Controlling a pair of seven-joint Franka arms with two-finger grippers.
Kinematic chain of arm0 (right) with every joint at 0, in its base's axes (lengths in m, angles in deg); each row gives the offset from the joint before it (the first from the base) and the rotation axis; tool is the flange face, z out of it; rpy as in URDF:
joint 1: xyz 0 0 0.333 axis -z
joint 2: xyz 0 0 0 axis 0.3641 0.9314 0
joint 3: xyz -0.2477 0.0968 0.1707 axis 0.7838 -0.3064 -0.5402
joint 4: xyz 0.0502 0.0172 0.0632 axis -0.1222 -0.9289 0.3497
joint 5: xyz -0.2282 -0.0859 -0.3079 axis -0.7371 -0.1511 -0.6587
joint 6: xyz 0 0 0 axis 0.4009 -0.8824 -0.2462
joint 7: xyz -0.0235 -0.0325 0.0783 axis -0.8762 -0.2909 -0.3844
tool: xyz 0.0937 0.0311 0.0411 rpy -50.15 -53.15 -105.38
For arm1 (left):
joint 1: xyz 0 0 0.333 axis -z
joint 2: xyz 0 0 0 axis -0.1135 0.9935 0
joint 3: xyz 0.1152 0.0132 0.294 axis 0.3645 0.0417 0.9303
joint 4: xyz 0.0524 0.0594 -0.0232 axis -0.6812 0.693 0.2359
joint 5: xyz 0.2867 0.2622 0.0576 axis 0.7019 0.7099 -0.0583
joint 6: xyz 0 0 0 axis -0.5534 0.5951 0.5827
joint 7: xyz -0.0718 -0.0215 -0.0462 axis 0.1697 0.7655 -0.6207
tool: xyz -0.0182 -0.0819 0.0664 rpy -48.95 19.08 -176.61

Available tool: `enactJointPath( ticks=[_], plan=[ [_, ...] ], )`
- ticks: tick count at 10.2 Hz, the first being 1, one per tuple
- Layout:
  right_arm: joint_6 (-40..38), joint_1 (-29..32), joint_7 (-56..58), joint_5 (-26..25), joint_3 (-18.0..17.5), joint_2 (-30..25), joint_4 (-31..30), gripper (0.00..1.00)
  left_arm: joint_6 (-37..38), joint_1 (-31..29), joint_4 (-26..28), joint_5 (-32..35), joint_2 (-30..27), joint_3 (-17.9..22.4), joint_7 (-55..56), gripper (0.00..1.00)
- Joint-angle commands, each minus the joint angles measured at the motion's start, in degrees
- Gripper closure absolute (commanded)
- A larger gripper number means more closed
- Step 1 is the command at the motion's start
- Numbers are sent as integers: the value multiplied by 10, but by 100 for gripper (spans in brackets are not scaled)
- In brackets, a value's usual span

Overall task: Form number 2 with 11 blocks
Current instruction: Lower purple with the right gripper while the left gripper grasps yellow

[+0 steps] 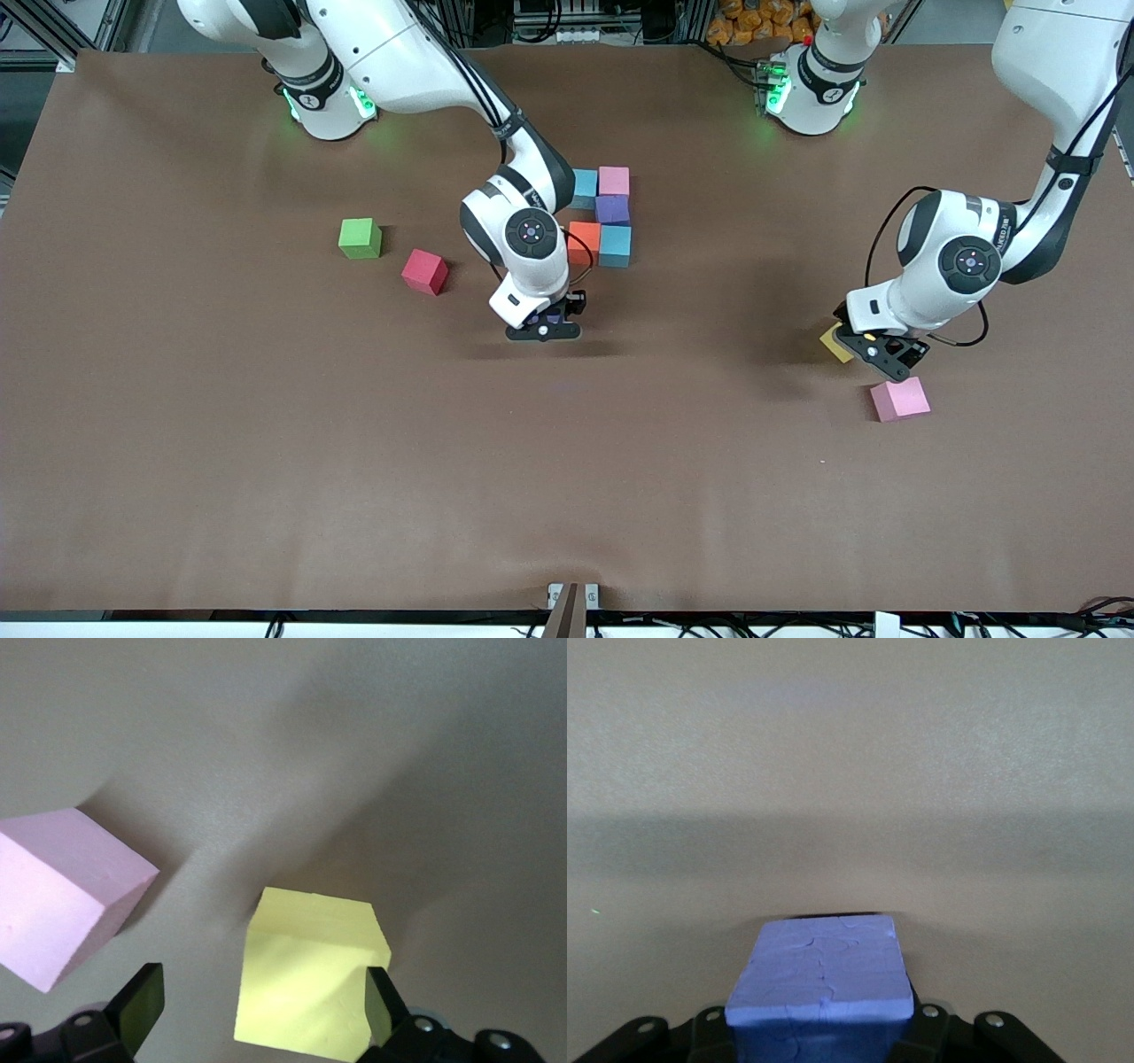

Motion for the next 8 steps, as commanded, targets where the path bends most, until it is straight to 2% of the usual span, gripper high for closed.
enactJointPath(
  ticks=[1, 8],
  plan=[
    [0, -12, -7, 7, 5, -17, -23, 45, 0, -9, 13, 3, -10, -13, -10, 0],
    [0, -20, -7, 7, 5, -28, -43, 45, 0, -10, 18, 3, -6, -14, -15, 0]
  ],
)
